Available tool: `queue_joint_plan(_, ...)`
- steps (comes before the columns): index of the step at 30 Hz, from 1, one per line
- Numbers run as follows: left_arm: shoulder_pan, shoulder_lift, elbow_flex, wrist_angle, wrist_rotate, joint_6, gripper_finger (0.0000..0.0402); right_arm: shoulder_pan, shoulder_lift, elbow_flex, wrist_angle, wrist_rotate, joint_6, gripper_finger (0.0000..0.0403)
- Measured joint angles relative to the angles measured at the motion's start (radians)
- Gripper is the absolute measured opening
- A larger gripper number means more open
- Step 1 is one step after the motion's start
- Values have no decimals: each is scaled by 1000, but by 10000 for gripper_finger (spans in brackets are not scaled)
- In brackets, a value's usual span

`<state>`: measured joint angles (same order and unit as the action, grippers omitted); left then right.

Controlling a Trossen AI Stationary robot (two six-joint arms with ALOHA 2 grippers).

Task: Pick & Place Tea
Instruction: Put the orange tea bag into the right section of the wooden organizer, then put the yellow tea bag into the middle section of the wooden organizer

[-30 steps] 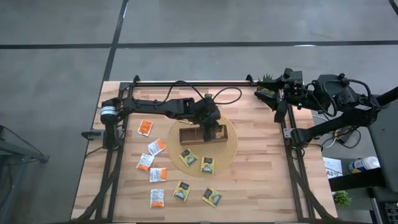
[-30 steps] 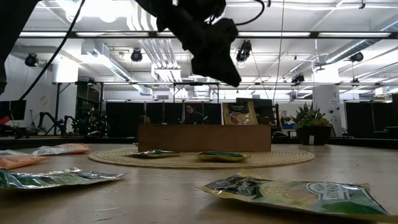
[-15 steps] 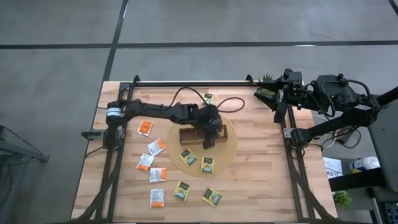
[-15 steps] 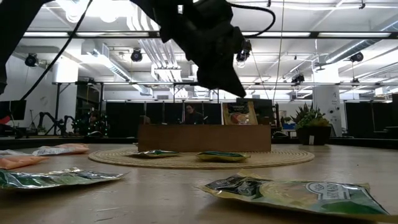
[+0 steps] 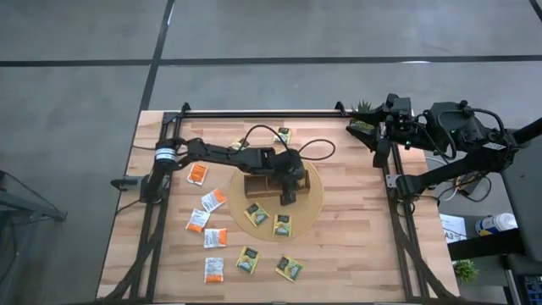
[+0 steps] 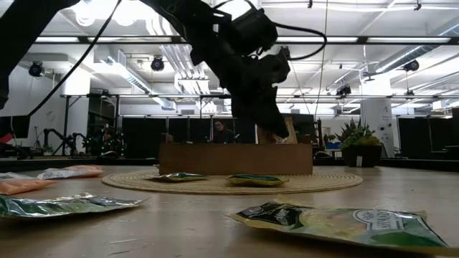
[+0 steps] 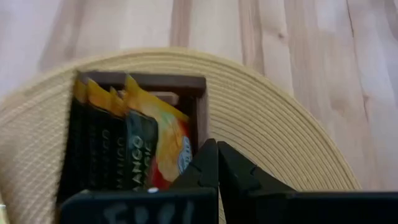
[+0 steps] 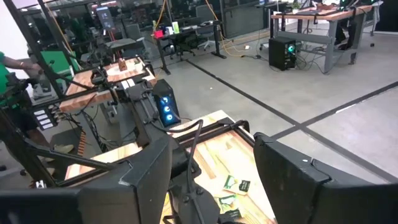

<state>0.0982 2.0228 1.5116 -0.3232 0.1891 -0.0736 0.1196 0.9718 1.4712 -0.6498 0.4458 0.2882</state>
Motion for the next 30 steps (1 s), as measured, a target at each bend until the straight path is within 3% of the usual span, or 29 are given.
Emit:
queue_joint_plan(12,0,-1,-13,-7,-50,21,0,0,0,0,0,0,0,224)
queue_joint_plan(18,1,-16,8,-7,45,-15,0,0,0,0,0,0,0,224)
queue_joint_plan(22,0,-68,9,-7,94,-34,0,0,0,0,-6,0,0,224)
queue_joint_plan(30,4,-237,-97,23,52,-72,0,1,13,-16,-69,-4,57,224)
